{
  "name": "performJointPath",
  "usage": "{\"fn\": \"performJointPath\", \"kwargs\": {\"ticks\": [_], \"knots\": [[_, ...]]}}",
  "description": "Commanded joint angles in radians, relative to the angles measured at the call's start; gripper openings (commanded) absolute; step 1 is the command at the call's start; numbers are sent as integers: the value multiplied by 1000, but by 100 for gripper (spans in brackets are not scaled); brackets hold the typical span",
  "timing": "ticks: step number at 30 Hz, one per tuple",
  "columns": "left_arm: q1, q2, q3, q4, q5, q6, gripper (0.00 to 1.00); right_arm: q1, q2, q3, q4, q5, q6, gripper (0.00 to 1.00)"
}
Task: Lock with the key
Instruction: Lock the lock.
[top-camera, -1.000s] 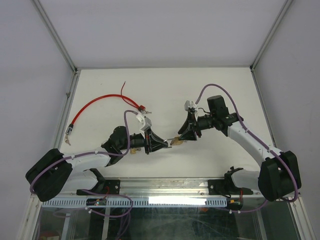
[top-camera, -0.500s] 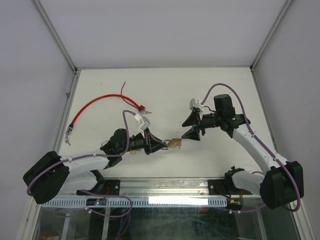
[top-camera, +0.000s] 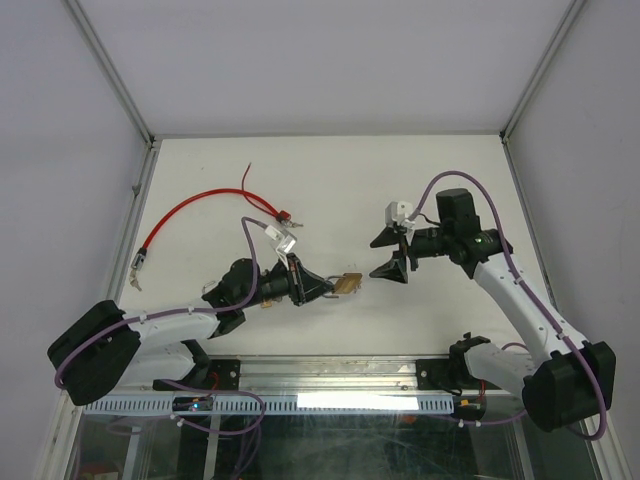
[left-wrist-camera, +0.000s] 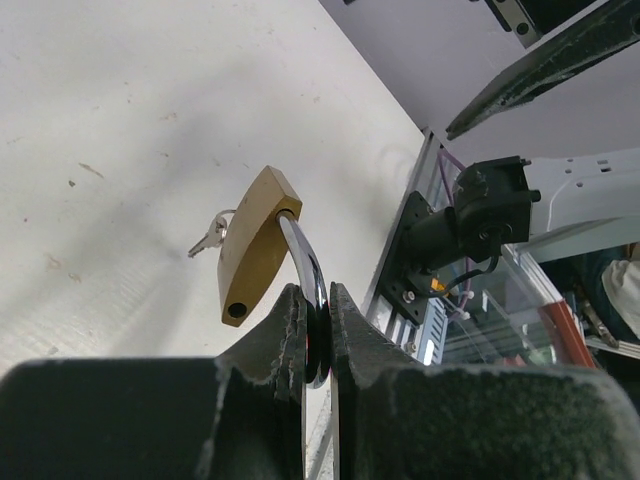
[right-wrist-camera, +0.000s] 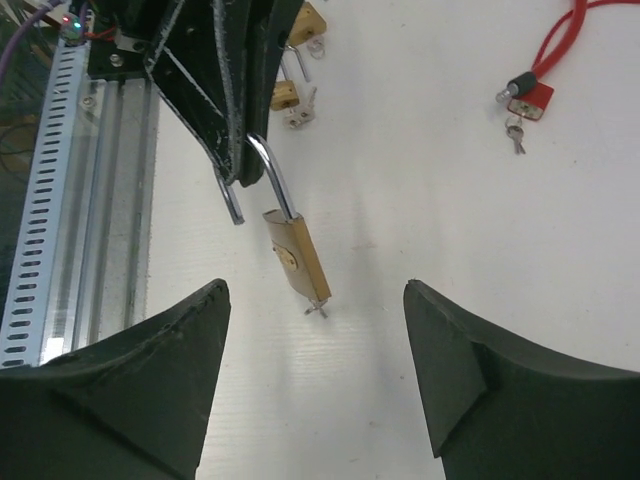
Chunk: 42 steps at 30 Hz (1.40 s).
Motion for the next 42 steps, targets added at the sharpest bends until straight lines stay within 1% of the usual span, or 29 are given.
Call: {"fn": "performJointPath", "kwargs": {"ticks": [1,3,6,12,15,19,21,24,27,32,37,42], "knots": [[-17,-14,48,180,4,-72,0,-14,-23,51,35,104,16,73],[-20,-20,46,179,3,-75,0,-21,-22,52,47,114,37,74],[-21,-25,39,186,-6,-83,0,-26,-25,53,49,86,44,74],[-23,3,36,222,-82,-159,0,-14,-29,24,23,-112,-2,72],[-22,33,50,216,-142,-218,0,24,-26,-5,74,-123,25,70],[-26,72,94,165,-225,-318,0,102,-15,-49,156,-27,51,66],[-31,88,120,147,-267,-372,0,140,-10,-62,194,27,61,62],[-41,101,140,119,-347,-459,0,195,-7,-80,243,108,71,53],[-48,105,149,105,-411,-551,0,234,-7,-101,303,207,90,49],[-60,99,174,44,-483,-662,0,304,19,-120,361,352,84,46],[-71,101,185,25,-522,-736,0,364,43,-134,406,474,69,46],[-81,113,198,33,-526,-757,0,412,66,-135,454,612,78,45]]}}
